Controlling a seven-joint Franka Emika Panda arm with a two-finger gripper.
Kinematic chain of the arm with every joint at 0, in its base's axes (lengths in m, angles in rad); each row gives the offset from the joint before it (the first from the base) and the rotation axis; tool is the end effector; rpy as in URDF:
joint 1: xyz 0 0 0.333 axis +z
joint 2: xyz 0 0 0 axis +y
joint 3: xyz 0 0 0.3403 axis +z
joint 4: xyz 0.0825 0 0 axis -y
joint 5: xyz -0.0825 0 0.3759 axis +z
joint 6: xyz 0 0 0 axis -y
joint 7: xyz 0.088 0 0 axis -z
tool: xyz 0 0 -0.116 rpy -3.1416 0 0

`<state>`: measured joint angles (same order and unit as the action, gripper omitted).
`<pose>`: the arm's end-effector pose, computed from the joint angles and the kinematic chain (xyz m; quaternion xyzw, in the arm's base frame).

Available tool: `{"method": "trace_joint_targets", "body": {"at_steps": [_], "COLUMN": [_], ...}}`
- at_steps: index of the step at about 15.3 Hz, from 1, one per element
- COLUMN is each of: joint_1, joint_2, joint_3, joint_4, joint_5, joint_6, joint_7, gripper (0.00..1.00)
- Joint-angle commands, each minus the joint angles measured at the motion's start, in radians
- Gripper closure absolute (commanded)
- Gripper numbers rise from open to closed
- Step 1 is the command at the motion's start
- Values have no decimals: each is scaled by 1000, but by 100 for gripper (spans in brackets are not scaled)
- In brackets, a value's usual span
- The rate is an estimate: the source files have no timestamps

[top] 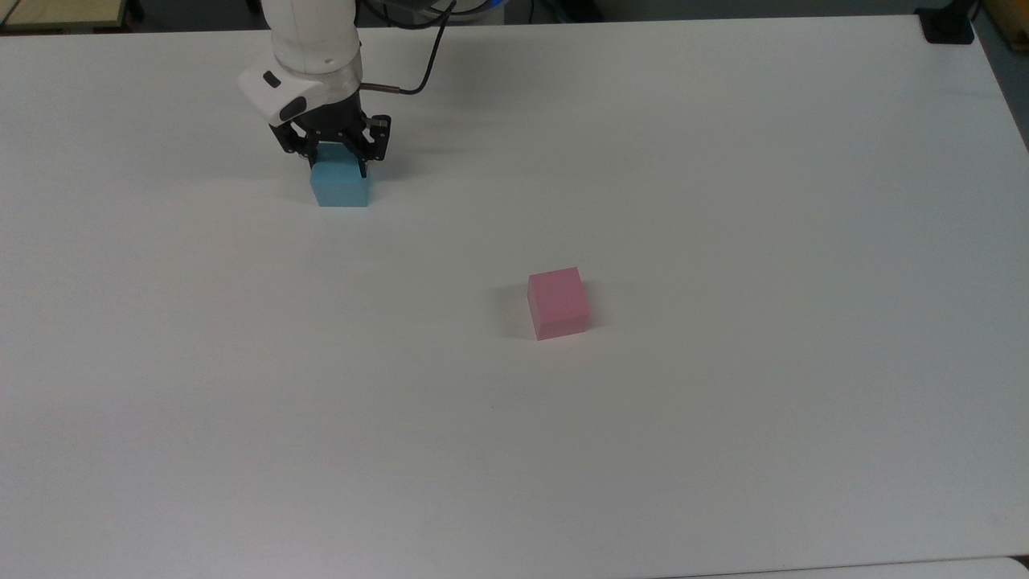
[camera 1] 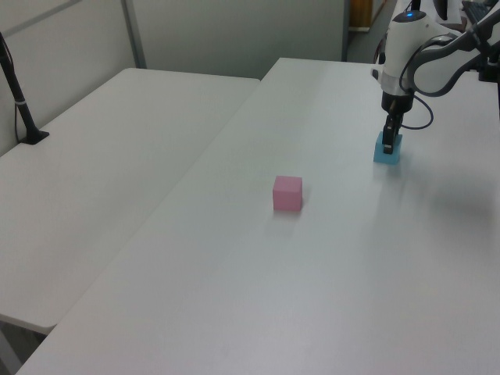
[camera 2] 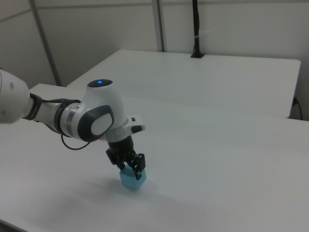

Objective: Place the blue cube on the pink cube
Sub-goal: 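Close the gripper around the blue cube, then lift the blue cube off the table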

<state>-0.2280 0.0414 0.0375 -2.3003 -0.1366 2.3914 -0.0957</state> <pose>0.5076 -0.1000 0.3555 0.9986 0.0014 0.0179 0.0500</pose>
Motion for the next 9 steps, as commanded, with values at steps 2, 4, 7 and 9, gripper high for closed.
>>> {"method": "trace_joint_targets", "body": {"at_steps": [2, 4, 7, 9], "joint_1": [3, 1, 1, 1], "joint_2": [-60, -84, -87, -86], "joint_3": [16, 45, 50, 51], "joint_4": [66, 129, 263, 362], "joint_5": [-8, -3, 49, 92], "joint_6": [-144, -226, -354, -467], "joint_7": [31, 31, 31, 30], "gripper": [50, 50, 51, 51]}}
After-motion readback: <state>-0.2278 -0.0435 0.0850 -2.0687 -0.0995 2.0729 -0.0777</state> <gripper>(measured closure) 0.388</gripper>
